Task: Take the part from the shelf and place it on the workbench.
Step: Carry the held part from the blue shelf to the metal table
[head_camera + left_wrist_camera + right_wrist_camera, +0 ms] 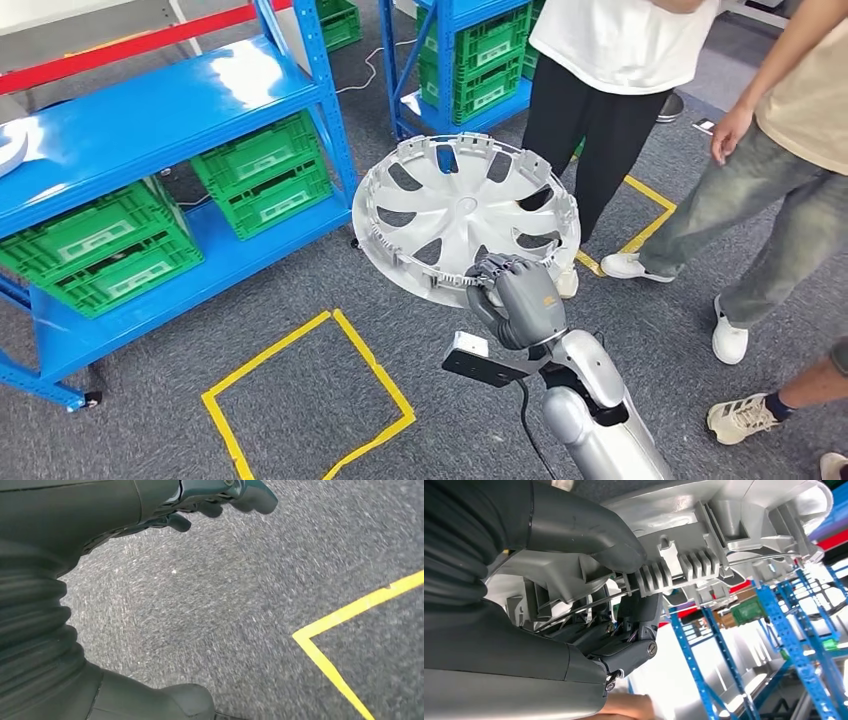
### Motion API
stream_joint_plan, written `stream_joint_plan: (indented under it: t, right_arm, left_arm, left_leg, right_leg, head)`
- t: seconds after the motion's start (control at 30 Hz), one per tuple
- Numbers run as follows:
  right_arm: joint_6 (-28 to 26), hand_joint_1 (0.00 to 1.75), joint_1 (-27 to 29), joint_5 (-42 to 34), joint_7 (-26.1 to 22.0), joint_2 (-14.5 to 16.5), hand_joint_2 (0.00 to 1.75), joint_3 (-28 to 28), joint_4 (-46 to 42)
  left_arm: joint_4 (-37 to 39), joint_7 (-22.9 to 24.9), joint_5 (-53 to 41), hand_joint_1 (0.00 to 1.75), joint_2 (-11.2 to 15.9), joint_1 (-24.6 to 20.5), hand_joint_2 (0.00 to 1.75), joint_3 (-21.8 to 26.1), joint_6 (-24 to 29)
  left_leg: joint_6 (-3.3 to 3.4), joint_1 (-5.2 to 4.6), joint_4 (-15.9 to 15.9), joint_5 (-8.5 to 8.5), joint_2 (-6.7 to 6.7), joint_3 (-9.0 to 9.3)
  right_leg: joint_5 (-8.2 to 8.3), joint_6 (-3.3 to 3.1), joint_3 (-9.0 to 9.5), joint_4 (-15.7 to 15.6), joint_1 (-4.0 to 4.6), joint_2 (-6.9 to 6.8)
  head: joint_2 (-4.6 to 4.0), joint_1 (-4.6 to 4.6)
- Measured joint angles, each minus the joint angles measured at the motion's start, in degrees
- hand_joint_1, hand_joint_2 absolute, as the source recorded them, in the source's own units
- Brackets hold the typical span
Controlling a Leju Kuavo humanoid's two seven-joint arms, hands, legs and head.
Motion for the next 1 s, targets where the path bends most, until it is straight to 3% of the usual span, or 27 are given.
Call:
stream_joint_plan:
  t: [0.07, 0.1, 0.13, 0.2, 0.27, 0.3, 0.4, 0.47, 0.53, 0.6, 0.63, 0.73, 0.8, 0.9, 0.93, 1.0]
  right_arm:
    - [0.15, 1.75, -0.02, 0.22, 0.03, -0.07, 1.75, 0.0, 0.07]
    - [0.2, 1.75, -0.02, 0.29, 0.04, -0.13, 1.75, 0.0, 0.12]
    - [0.23, 1.75, -0.02, 0.32, 0.04, -0.18, 1.75, 0.0, 0.18]
    - [0.26, 1.75, -0.03, 0.33, 0.07, -0.27, 1.75, 0.0, 0.22]
    - [0.26, 1.75, -0.09, 0.34, 0.21, -0.36, 1.75, 0.02, 0.21]
    - [0.26, 1.75, -0.07, 0.38, 0.33, -0.44, 1.75, 0.03, 0.21]
    - [0.26, 1.75, 0.12, 0.75, 0.8, -0.83, 1.75, 0.15, 0.19]
    - [0.25, 1.75, -0.1, 1.22, 1.18, -0.98, 1.75, 0.37, 0.19]
    - [0.22, 1.75, -0.53, 1.73, 1.51, -1.01, 1.75, 0.72, 0.2]
    - [0.22, 1.75, -0.78, 2.02, 1.72, -1.01, 1.75, 1.05, 0.2]
    - [0.23, 1.75, -0.91, 2.06, 1.78, -1.01, 1.75, 1.17, 0.2]
    - [0.34, 1.75, -1.98, 2.09, 1.8, -1.01, 1.75, 1.39, 0.29]
    - [0.47, 1.75, -3.1, 2.18, 1.65, -0.89, 1.75, 1.69, 0.55]
    - [0.49, 1.75, -4.48, 2.03, 1.14, -0.85, 1.75, 2.03, 1.28]
    - [0.44, 1.75, -5.01, 1.93, 0.98, -0.92, 1.75, 2.06, 1.59]
    - [0.1, 1.75, -6.15, 1.73, 0.69, -1.1, 1.75, 2.08, 2.26]
  left_arm:
    - [0.03, 0.0, 0.07, 0.0, -0.04, 0.31, 1.75, 0.0, 0.0]
    - [0.04, 0.01, 0.08, 0.0, -0.04, 0.47, 1.75, -0.01, 0.0]
    - [0.05, 0.01, 0.09, 0.0, -0.04, 0.61, 1.75, 0.0, 0.0]
    - [0.04, 0.03, 0.1, 0.0, 0.0, 0.69, 1.75, -0.01, 0.0]
    - [0.01, 0.54, 0.05, 0.0, 0.1, 0.73, 1.75, -0.02, 0.0]
    - [-0.01, 0.97, 0.03, 0.0, 0.15, 0.8, 1.75, -0.03, 0.0]
    - [0.02, 2.0, 0.42, 0.0, 0.08, 1.18, 1.75, -0.03, -0.11]
    - [0.02, 2.02, 0.97, 0.0, 0.01, 1.42, 1.75, -0.02, -0.34]
    - [0.02, 1.76, 1.47, 0.0, -0.04, 1.54, 1.75, -0.02, -0.66]
    - [0.04, 1.46, 1.96, 0.0, -0.25, 1.48, 1.75, -0.02, -0.97]
    - [0.04, 1.32, 2.18, 0.0, -0.39, 1.38, 1.75, -0.02, -1.05]
    - [0.02, 0.78, 2.63, 0.0, -0.74, 0.85, 1.75, -0.02, -1.03]
    - [-0.03, 0.45, 3.2, 0.0, -0.79, 0.43, 1.75, 0.01, -0.82]
    - [-0.04, 0.19, 5.1, 0.0, -0.95, -0.09, 1.75, 0.34, -0.55]
    - [-0.03, 0.12, 5.58, 0.0, -1.02, -0.19, 1.75, 0.49, -0.53]
    - [0.01, 0.17, 5.9, 0.0, -1.11, -0.22, 1.75, 0.64, -0.54]
  left_leg:
    - [0.08, -0.03, 7.24, -2.82, -0.6, -3.29]
    - [0.26, -0.08, 8.43, -2.73, -0.65, -3.84]
    - [0.6, -0.18, 7.31, -1.51, -0.73, -3.3]
    - [1.79, -0.61, -0.41, 2.53, -1.75, 0.4]
    - [2.89, -1.05, -7.19, 4.77, -3.03, 3.54]
    - [3.16, -1.24, -8.51, 4.89, -3.37, 4.07]
    - [3.27, -1.03, -9.46, 5.38, -2.51, 4.45]
    - [3.51, -0.58, -10.21, 6.03, -1.73, 4.73]
    - [3.7, -0.56, -10.26, 6.17, -0.89, 4.6]
    - [3.63, -0.45, -10.13, 6.09, -0.11, 4.49]
    - [3.47, -0.32, -9.97, 5.99, 0.24, 4.46]
    - [2.31, 0.02, -8.77, 5.21, 1.05, 4.23]
    - [1.47, -0.18, -8.12, 4.74, 1.5, 3.96]
    - [0.62, 0.05, -8.01, 4.45, 1.8, 3.94]
    - [0.37, 0.16, -7.12, 3.74, 1.35, 3.57]
    - [0.09, 0.23, -1.91, 0.63, 0.02, 1.16]
  right_leg:
    - [0.12, -0.25, -0.19, 0.0, 0.22, 0.69]
    - [0.16, -0.31, -0.23, 0.01, 0.36, 1.12]
    - [0.22, -0.35, -0.25, 0.01, 0.51, 1.58]
    - [0.36, -0.34, -0.21, 0.01, 0.66, 2.43]
    - [0.53, -0.01, -0.37, 0.07, 0.73, 3.11]
    - [0.65, 0.28, -0.51, 0.07, 0.63, 3.39]
    - [0.84, 1.26, -0.9, 0.11, 0.54, 3.73]
    - [-1.31, 1.78, -2.56, 3.42, 0.62, 2.45]
    - [-5.13, 2.34, -6.0, 10.66, 0.33, 1.28]
    - [-6.72, 2.91, -8.39, 15.85, -0.06, 1.04]
    - [-5.89, 3.18, -8.0, 15.35, -0.28, 0.89]
    - [-1.14, 3.75, -2.26, 4.76, -0.79, -0.66]
    - [-0.43, 3.1, -0.59, 1.16, -0.7, -1.12]
    - [-0.36, 1.57, -0.98, 1.2, -0.45, -0.05]
    - [-0.24, 1.19, -1.05, 1.15, -0.46, 0.25]
    - [-0.04, 0.61, -1.15, 1.07, -0.46, 0.82]
  head:
    - [0.0, -0.08]
    - [0.0, -0.09]
    - [0.0, -0.11]
    - [0.0, -0.14]
    - [0.0, -0.18]
    - [0.0, -0.24]
    - [0.0, -0.43]
    - [0.0, -0.31]
    - [0.0, -0.19]
    - [0.0, -0.19]
    - [0.0, -0.18]
    - [0.0, -0.14]
    - [0.0, -0.26]
    - [0.0, -0.45]
    - [0.0, -0.49]
    - [0.0, -0.58]
